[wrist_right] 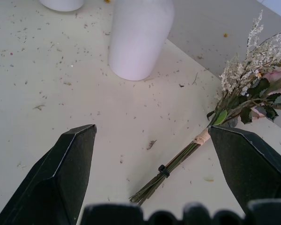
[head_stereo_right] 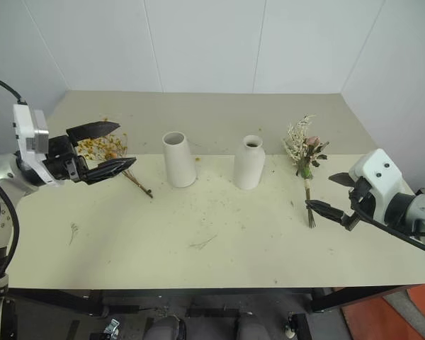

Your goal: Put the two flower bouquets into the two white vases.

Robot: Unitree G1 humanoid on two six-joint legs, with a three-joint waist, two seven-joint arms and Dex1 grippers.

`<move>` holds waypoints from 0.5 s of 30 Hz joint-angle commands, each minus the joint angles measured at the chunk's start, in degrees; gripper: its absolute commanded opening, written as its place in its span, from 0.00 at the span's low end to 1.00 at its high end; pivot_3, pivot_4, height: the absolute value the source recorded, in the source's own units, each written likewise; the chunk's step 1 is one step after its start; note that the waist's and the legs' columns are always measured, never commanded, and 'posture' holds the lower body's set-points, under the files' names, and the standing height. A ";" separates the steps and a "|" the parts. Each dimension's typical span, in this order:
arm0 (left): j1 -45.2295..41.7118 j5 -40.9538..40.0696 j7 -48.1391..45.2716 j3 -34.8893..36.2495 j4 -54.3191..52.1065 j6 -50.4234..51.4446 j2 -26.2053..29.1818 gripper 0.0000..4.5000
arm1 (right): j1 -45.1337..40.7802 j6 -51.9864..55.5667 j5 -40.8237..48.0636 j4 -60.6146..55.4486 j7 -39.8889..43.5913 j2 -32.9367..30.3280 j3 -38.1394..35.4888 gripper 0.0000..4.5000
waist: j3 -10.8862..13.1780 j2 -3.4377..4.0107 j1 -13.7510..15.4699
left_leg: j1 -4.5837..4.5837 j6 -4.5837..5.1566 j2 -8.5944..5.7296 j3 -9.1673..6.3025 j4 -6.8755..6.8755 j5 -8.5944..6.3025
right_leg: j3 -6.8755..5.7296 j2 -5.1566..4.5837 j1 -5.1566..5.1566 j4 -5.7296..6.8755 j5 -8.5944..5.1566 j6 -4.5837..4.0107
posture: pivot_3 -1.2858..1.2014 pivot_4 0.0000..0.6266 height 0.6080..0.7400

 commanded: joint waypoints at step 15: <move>-1.44 0.57 -0.92 -1.66 -2.57 -1.76 -0.70 1.00 | -11.94 9.53 -0.45 3.80 -8.75 1.96 5.46 1.00 | 0.00 0.00 -0.30 | 0.05 0.00 0.00 0.01 0.01 0.00 | 0.03 0.00 0.02 0.04 0.01 -0.02 | 0.52 0.24 1.00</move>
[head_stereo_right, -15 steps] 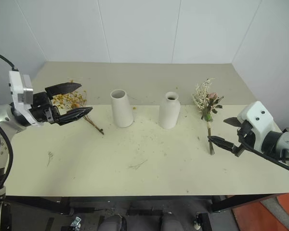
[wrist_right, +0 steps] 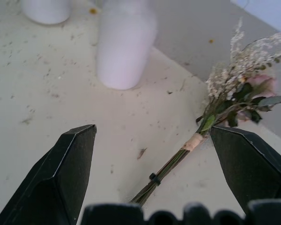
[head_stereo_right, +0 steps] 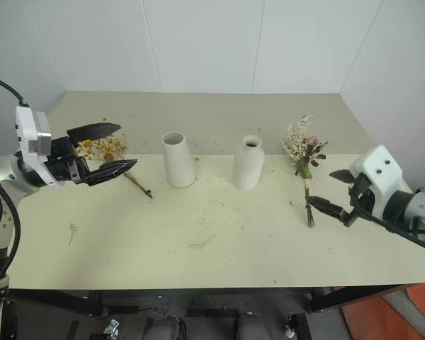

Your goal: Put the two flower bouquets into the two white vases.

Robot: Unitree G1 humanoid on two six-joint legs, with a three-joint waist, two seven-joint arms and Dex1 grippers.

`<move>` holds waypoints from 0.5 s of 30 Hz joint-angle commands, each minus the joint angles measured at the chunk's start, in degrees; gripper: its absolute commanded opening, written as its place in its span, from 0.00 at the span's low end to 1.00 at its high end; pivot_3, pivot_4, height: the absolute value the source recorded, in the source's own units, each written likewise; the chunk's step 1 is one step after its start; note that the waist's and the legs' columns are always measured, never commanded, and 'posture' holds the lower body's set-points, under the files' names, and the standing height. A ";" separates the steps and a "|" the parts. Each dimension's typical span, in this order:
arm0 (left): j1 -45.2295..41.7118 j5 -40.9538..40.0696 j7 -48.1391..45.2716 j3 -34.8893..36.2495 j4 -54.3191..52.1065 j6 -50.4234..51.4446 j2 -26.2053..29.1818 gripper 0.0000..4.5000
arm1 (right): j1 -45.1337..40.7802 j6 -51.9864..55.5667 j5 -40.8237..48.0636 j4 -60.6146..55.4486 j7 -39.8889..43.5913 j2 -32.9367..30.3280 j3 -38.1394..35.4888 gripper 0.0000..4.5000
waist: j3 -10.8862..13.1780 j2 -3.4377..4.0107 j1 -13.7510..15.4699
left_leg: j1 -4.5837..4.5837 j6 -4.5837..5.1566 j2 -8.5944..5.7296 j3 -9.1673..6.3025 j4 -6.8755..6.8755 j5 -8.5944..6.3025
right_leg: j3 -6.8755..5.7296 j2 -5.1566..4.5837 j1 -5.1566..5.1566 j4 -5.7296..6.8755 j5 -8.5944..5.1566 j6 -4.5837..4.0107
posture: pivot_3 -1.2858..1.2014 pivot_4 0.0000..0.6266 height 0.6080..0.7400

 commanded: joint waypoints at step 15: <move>-11.68 11.43 -2.85 -19.47 -2.60 -4.14 -7.50 1.00 | -36.34 15.83 -16.03 41.68 -13.84 11.48 24.29 1.00 | 0.00 0.01 0.31 | -0.31 0.01 -0.04 0.00 -0.04 0.00 | -0.01 -0.01 -0.19 -0.21 0.01 -0.01 | 0.52 0.24 1.00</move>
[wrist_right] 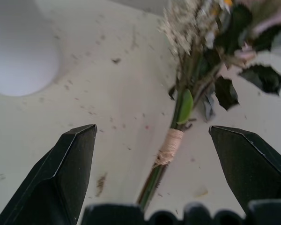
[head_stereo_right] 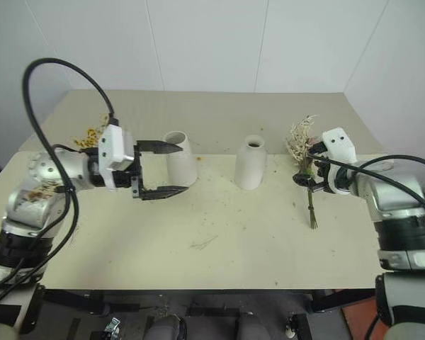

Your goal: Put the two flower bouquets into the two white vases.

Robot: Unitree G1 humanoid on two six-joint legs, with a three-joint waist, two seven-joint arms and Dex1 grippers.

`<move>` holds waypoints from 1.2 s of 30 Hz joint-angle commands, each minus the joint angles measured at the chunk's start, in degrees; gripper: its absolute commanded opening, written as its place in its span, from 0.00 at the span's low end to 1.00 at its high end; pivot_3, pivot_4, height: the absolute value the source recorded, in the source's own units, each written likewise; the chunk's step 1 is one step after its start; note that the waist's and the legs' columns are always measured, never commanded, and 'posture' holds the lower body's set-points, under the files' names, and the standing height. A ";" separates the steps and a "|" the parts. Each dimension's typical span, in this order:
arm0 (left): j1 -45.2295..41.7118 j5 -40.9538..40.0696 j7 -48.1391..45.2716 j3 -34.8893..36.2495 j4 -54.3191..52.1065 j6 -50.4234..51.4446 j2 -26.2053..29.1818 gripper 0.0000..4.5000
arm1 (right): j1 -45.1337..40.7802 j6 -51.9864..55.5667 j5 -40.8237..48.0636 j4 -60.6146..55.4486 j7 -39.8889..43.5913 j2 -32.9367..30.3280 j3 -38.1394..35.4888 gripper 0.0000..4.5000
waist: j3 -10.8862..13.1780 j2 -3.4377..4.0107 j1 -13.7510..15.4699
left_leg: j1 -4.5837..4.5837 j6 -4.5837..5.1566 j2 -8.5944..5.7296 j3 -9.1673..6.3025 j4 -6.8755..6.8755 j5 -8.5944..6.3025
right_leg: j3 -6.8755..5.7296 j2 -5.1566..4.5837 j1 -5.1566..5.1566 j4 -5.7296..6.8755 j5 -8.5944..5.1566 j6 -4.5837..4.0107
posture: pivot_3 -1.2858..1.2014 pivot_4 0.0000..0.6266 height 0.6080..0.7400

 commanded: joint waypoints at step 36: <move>3.40 2.91 1.48 7.06 2.19 -3.46 5.28 1.00 | -10.39 -39.10 -8.09 3.14 -15.47 12.03 -15.47 0.03 | 0.11 0.20 -0.65 | -0.03 0.00 0.03 0.01 -0.11 0.00 | 0.03 0.01 -0.17 0.17 0.00 0.00 | 0.52 0.24 1.00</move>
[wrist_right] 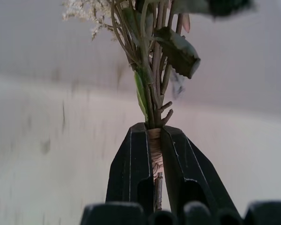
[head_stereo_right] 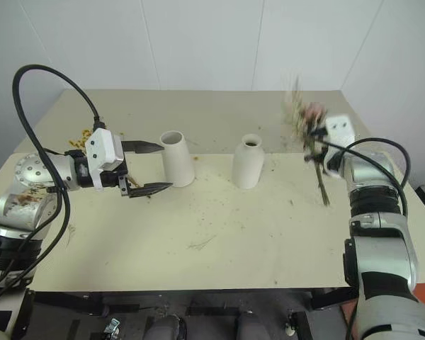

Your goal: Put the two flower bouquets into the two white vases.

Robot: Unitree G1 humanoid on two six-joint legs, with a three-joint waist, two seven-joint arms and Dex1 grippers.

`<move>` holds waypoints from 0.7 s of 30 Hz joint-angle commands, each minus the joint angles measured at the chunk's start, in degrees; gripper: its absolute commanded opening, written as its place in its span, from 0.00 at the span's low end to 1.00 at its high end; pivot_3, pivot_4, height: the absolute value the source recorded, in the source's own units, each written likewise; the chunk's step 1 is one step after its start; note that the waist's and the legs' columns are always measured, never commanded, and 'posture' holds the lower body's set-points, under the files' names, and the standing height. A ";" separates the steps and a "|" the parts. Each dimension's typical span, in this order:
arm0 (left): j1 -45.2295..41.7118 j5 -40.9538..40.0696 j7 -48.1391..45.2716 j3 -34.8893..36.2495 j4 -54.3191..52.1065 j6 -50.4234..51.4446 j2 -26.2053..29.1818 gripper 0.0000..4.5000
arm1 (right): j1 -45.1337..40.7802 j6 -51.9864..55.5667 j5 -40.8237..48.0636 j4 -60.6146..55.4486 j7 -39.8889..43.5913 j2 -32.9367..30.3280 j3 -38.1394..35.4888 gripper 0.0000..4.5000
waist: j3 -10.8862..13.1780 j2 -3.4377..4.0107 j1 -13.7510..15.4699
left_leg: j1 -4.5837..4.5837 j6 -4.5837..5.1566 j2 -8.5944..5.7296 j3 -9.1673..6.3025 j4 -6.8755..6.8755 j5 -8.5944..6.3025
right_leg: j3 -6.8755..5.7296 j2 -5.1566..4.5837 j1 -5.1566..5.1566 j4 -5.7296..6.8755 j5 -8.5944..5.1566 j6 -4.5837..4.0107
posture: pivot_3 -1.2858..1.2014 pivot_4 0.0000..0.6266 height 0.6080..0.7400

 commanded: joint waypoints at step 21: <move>2.60 -0.75 1.65 5.12 -0.57 -0.22 2.30 1.00 | 5.25 -25.86 19.41 -22.58 -5.12 25.76 -9.23 0.03 | 0.03 0.05 -1.14 | 0.09 0.00 0.03 -0.03 -0.01 0.00 | -0.07 0.00 0.09 0.15 0.01 -0.01 | 0.52 0.24 1.00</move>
